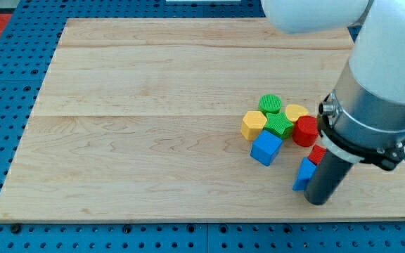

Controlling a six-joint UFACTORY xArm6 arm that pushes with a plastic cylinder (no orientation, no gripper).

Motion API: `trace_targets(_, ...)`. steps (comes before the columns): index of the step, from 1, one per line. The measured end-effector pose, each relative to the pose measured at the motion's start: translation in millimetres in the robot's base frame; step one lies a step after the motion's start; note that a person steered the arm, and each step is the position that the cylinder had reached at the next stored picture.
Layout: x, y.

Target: Move your arm to the red star

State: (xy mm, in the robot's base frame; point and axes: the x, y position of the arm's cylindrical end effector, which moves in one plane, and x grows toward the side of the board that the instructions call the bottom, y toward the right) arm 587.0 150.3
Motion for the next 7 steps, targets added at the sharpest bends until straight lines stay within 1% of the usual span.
trace_targets(2,-26.9,-8.6)
trace_targets(3,-32.9,-23.0)
trace_targets(4,-14.5,-18.0)
trace_targets(5,-3.7,8.9)
trace_targets(6,-2.6,20.5)
trace_targets(7,-2.3,15.1)
